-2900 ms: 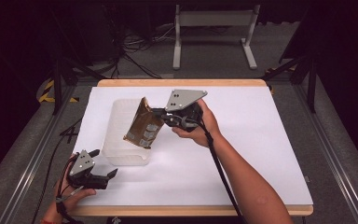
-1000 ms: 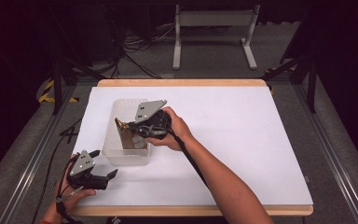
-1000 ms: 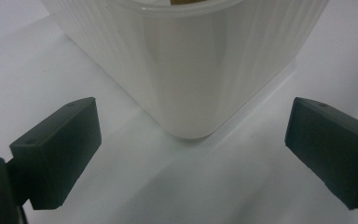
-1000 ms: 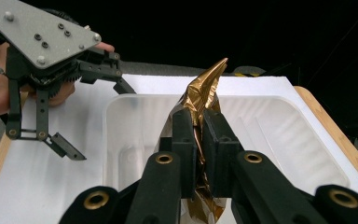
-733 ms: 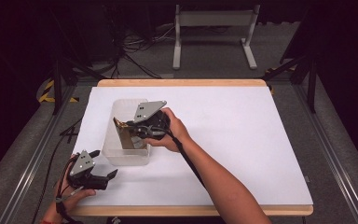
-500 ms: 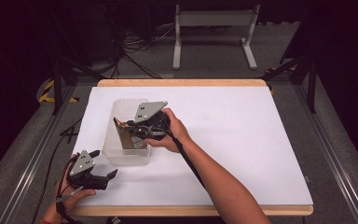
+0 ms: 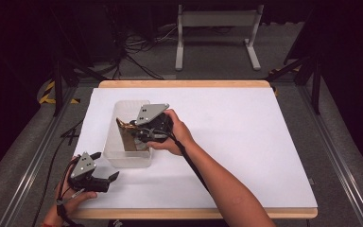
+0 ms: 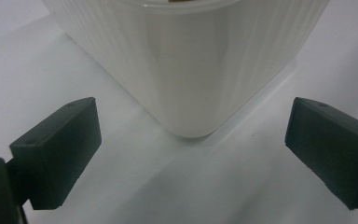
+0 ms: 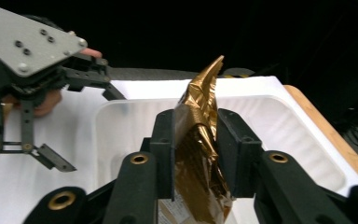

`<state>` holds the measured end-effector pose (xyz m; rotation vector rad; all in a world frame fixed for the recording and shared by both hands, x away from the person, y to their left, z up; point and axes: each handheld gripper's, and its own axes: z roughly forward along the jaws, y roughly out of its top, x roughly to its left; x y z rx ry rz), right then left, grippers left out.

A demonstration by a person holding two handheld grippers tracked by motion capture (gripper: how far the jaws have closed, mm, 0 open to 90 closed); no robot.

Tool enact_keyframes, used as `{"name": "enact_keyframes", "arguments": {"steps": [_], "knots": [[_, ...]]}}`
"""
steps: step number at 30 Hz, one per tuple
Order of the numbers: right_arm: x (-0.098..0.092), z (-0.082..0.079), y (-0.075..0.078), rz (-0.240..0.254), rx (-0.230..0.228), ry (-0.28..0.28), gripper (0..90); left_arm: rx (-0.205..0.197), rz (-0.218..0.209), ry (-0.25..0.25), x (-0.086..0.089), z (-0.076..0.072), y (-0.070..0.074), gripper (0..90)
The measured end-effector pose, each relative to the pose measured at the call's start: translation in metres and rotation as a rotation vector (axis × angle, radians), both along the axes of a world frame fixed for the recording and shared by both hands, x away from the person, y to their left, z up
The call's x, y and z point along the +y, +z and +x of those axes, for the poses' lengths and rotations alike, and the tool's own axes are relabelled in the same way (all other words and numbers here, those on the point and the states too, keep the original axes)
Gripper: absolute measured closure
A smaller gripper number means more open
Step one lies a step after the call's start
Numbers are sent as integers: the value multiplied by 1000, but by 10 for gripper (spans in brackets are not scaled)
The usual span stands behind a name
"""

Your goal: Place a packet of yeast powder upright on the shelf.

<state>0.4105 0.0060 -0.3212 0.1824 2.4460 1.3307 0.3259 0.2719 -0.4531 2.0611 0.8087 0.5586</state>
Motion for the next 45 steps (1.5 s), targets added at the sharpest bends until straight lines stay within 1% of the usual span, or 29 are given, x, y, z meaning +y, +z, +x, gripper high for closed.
{"name": "enact_keyframes", "arguments": {"steps": [2, 6, 9, 14, 19, 23, 26, 28, 29, 30, 33, 34, 36, 39, 41, 43, 45], "knots": [[0, 0, 0, -5, 2, 0, 626, -3, 1, 0, 0, 0, 0, 43], [-1, -2, 2, -18, -10, -7, 612, -1, 0, 3, 0, 0, 0, 43], [-2, -3, 3, -33, -17, -12, 624, 1, 2, 1, -1, 0, 0, 43], [-4, -5, 5, -53, -29, -20, 600, 1, 1, 2, 0, 0, 0, 44], [-7, -6, 6, -54, -27, -25, 575, -5, 3, 4, 0, 0, 1, 44], [-10, -6, 7, -64, -37, -42, 546, -5, -3, 6, 0, 0, 1, 44], [-13, -6, 9, -59, -38, -54, 541, -4, 2, 3, 0, 0, 1, 44], [-16, -6, 9, -58, -31, -54, 536, -1, 2, 5, 0, 0, 0, 44], [-18, -5, 8, -63, -37, -60, 535, 1, 4, 5, 0, 0, 1, 43], [-19, -5, 8, -67, -33, -65, 535, 1, 4, 5, -1, 0, 1, 44], [-23, -5, 8, -74, -32, -69, 549, -4, 3, 6, -1, 0, 1, 44], [-24, -6, 8, -83, -33, -65, 553, -5, 3, 6, -1, 0, 1, 44], [-26, -8, 8, -103, -53, -74, 554, -4, 4, 7, -1, 1, 1, 44], [-29, -11, 9, -120, -63, -81, 554, -4, 4, 6, -1, 1, 1, 44], [-33, -10, 10, -121, -57, -86, 545, -4, 7, 5, -1, 0, 1, 44], [-37, -10, 12, -126, -63, -100, 538, -5, 6, 6, -1, 0, 1, 44], [-41, -9, 13, -128, -60, -108, 537, -7, 5, 7, 0, 1, 1, 44]]}}
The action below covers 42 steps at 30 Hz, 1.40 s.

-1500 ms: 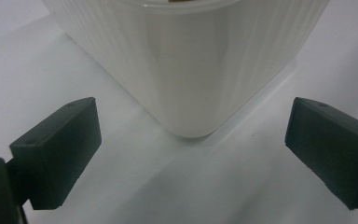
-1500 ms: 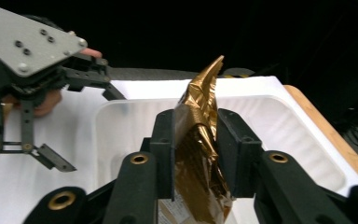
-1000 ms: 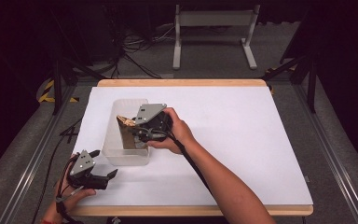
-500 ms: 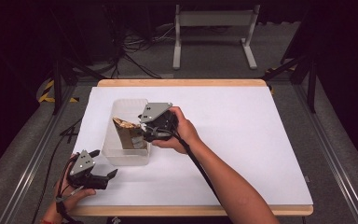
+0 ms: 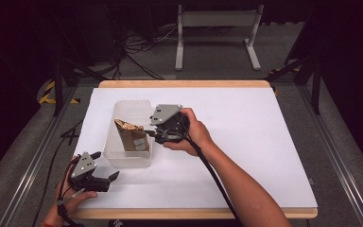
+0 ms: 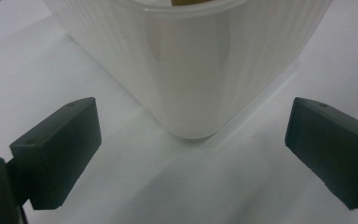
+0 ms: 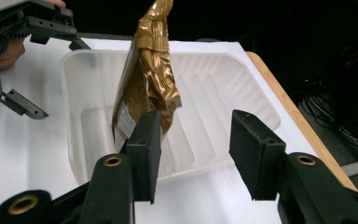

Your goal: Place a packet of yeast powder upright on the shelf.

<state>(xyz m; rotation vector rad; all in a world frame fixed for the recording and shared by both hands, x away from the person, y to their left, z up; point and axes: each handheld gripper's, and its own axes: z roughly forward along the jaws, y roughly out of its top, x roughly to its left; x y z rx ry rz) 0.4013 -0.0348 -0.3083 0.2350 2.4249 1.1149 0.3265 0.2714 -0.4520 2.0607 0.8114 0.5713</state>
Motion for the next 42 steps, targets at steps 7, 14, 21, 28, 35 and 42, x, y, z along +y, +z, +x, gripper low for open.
{"name": "enact_keyframes", "arguments": {"steps": [7, 14, 21, 28, 35, 42], "knots": [[-11, 0, 1, -33, -1, -21, 500, 0, 0, -1, 0, 0, 0, 44], [-23, 0, -1, -52, -3, -51, 467, -1, -1, 1, 0, 0, 1, 44], [-37, -1, -1, -91, -6, -72, 480, 1, 0, 2, -1, 0, 0, 44], [-51, -2, 0, -111, -8, -99, 455, 3, 2, 5, 0, 0, 0, 44], [-68, -3, 0, -119, -7, -125, 425, 6, 5, 3, -1, 1, 0, 44], [-81, -3, -3, -126, -3, -160, 373, 9, 9, 4, -3, 2, -1, 44]]}}
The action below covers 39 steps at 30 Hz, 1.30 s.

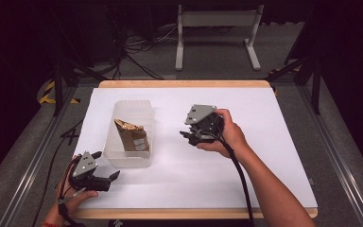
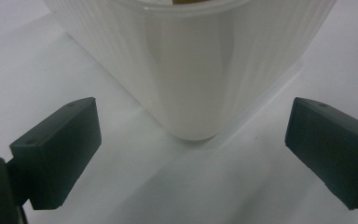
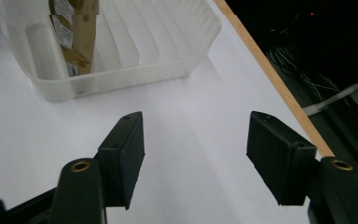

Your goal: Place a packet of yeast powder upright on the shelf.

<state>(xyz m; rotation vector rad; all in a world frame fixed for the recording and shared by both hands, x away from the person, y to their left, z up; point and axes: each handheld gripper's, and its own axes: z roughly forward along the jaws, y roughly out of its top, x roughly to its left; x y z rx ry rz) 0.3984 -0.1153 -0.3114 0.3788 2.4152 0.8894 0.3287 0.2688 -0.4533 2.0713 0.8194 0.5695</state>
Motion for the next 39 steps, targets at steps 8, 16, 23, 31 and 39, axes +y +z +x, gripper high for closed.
{"name": "enact_keyframes", "arguments": {"steps": [8, 16, 23, 31, 39], "knots": [[-11, -2, -3, -6, 15, -22, 315, 4, 5, 0, -1, 0, -1, 43], [-24, -3, -9, -26, 10, -47, 246, 9, 7, -3, -2, 1, -1, 43], [-34, -5, -15, -32, -6, -90, 181, 11, 8, -3, -2, 1, -1, 43], [-49, -10, -20, -52, -25, -130, 147, 10, 9, -5, -2, 1, -1, 44], [-68, -12, -31, -71, -16, -188, 115, 7, 13, 0, -2, 1, -1, 43]]}}
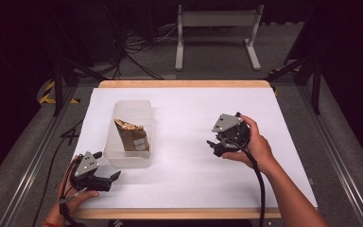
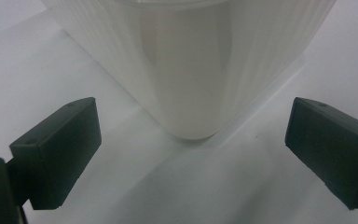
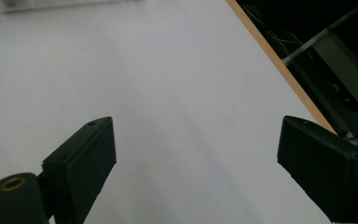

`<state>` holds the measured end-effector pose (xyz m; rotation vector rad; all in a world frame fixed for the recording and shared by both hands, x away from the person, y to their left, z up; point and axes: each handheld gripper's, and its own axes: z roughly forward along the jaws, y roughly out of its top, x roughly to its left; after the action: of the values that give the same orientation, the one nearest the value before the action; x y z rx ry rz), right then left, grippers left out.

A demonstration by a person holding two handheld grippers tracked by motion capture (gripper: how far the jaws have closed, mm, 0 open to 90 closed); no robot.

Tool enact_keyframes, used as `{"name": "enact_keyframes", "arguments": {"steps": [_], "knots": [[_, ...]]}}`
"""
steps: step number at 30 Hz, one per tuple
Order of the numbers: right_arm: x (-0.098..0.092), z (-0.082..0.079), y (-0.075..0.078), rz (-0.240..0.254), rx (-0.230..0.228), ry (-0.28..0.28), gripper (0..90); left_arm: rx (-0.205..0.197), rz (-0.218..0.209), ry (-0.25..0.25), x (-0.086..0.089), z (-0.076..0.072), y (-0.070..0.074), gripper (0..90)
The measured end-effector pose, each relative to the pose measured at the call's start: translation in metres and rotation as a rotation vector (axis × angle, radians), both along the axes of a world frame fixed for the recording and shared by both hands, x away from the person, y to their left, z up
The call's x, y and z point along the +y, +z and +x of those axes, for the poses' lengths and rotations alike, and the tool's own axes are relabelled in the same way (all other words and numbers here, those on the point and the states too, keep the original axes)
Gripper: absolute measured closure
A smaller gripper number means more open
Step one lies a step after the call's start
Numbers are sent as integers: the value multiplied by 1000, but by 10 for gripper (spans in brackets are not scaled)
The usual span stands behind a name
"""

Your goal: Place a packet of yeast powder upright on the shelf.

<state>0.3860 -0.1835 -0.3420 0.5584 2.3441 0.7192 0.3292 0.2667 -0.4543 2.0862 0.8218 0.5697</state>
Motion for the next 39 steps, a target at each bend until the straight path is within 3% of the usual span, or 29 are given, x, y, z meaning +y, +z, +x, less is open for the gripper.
{"name": "enact_keyframes", "arguments": {"steps": [13, 25, 30, 39], "knots": [[-39, -19, -24, -16, 17, -73, 105, -2, 2, 4, -1, 0, 0, 43], [-83, -39, -41, 29, 38, -153, 103, 1, 7, -1, -2, 0, 0, 43], [-96, -49, -46, 62, 11, -167, 106, -3, 6, -1, -2, 0, 1, 43], [-117, -62, -57, 104, 18, -216, 105, -2, -3, 0, -3, 1, 1, 43]]}}
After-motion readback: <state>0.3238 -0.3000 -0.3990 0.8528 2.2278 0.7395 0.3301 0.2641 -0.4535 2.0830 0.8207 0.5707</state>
